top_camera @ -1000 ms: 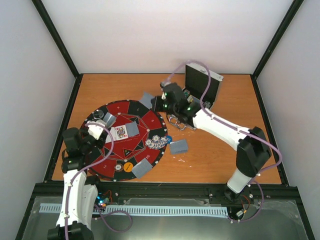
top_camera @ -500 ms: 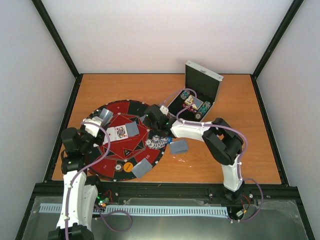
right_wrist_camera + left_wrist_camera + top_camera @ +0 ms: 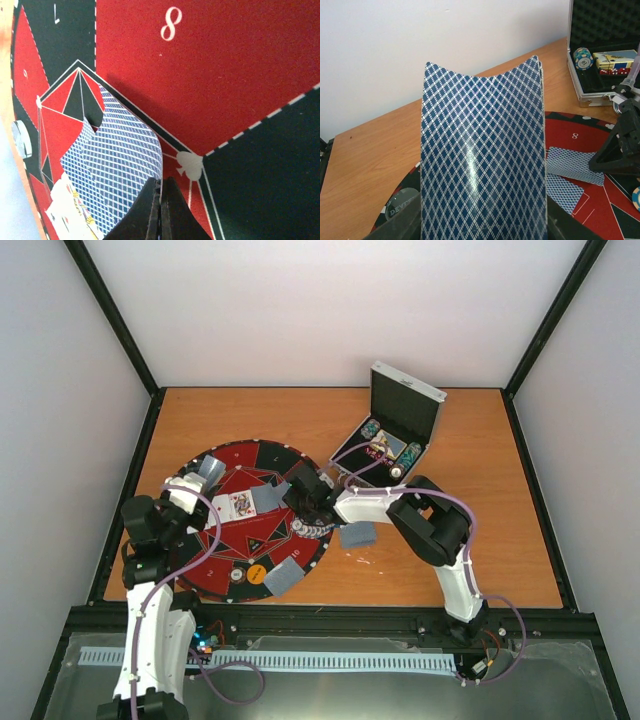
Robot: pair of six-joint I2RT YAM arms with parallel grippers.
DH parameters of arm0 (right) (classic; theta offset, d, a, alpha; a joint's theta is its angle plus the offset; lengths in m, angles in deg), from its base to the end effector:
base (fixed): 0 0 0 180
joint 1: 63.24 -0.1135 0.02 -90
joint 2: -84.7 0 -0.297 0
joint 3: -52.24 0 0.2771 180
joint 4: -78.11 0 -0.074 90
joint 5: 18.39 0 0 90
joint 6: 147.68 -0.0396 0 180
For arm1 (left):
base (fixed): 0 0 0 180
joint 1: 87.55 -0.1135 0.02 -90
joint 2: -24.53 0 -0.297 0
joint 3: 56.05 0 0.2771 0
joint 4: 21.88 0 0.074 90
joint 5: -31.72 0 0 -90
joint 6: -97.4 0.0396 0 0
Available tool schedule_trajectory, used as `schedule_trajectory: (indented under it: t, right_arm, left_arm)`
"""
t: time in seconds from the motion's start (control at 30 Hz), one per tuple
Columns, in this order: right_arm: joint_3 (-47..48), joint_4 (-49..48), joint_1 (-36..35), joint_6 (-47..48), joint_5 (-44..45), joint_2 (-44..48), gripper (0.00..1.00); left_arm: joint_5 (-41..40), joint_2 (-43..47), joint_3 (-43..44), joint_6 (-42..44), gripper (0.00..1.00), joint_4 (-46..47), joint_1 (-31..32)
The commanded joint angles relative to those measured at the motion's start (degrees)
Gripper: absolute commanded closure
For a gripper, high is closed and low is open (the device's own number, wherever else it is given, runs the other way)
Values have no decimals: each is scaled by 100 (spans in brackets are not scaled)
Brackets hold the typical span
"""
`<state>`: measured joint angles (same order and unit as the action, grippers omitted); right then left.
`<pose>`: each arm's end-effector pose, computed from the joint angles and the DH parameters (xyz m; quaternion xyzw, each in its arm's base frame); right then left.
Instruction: Distribute texas hold em gaming equipment
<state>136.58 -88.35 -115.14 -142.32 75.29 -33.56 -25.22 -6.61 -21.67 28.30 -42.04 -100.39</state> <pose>0.2903 0.3662 0.1368 0.2737 0.8904 0.3257 0.1620 0.1462 0.0112 0.2516 0.2231 0.7564 -0.0531 0.6126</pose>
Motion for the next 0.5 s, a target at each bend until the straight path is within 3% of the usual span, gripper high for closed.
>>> schedule_trajectory:
  t: [0.0, 0.27, 0.47]
  right_arm:
    - [23, -29, -40, -413, 316, 19, 97]
    - [-250, -129, -5, -716, 909, 223, 97]
    - [132, -37, -13, -736, 602, -97, 97]
  left_arm:
    - [96, 98, 99, -48, 60, 153, 18]
    - [121, 88, 98, -43, 60, 136, 16]
    - [135, 98, 98, -39, 60, 131, 18]
